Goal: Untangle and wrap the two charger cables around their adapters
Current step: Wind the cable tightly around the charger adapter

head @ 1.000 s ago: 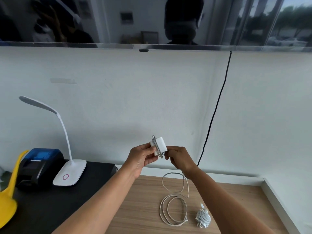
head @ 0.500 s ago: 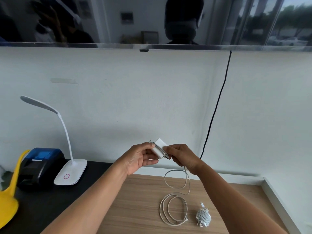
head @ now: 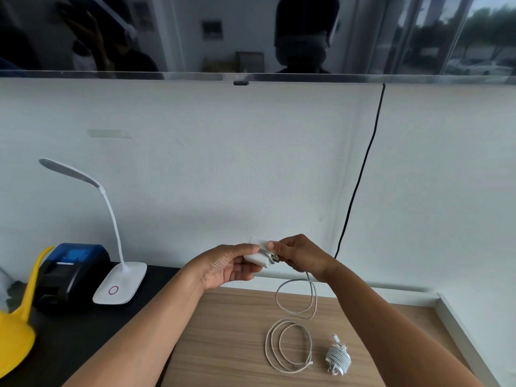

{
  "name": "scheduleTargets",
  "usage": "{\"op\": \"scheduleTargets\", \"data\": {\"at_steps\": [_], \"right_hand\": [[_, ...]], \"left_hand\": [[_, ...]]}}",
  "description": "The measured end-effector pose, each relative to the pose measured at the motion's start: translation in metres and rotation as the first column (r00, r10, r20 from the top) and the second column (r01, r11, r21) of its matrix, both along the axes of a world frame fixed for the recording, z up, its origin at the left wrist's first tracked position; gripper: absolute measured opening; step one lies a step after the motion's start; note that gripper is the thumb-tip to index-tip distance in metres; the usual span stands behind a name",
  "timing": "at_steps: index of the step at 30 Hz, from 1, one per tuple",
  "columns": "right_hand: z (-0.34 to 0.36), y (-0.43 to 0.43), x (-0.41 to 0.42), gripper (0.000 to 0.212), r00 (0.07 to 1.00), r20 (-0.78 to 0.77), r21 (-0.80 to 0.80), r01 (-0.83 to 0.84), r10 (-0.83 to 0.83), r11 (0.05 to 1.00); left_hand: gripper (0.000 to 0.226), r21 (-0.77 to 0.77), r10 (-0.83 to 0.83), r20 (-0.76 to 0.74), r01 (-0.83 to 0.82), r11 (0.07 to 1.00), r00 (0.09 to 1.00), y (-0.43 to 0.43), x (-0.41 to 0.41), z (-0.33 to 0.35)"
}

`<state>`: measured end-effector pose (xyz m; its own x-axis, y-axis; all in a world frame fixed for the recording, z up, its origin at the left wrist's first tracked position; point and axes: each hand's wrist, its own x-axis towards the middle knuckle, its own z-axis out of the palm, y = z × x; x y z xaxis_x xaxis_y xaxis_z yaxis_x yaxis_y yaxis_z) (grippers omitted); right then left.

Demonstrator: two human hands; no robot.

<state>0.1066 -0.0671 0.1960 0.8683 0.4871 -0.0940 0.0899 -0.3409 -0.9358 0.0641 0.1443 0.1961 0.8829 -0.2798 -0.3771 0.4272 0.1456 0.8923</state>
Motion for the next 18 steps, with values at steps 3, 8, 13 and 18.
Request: {"op": "scheduleTargets", "data": {"at_steps": [3,8,13,18], "right_hand": [[-0.001,0.0,0.0,0.054,1.0,-0.007,0.003,-0.002,0.002,1.0],[-0.001,-0.001,0.0,0.055,0.999,-0.026,0.015,-0.02,0.02,1.0],[0.005,-0.002,0.002,0.055,0.997,-0.035,-0.01,-0.075,0.075,0.997],[0.011,-0.003,0.007,0.052,0.996,-0.027,-0.079,-0.082,0.08,0.994]], "left_hand": [[0.045,0.031,0.002,0.031,-0.003,1.0,1.0,0.0,0.0,-0.001],[0.046,0.073,-0.05,0.05,0.046,0.996,0.998,0.003,-0.001,0.002],[0.049,0.112,-0.108,0.065,0.1,0.989,0.992,0.003,-0.002,0.003],[0.048,0.126,-0.095,0.116,0.08,0.989,0.989,-0.001,-0.004,-0.001]]}}
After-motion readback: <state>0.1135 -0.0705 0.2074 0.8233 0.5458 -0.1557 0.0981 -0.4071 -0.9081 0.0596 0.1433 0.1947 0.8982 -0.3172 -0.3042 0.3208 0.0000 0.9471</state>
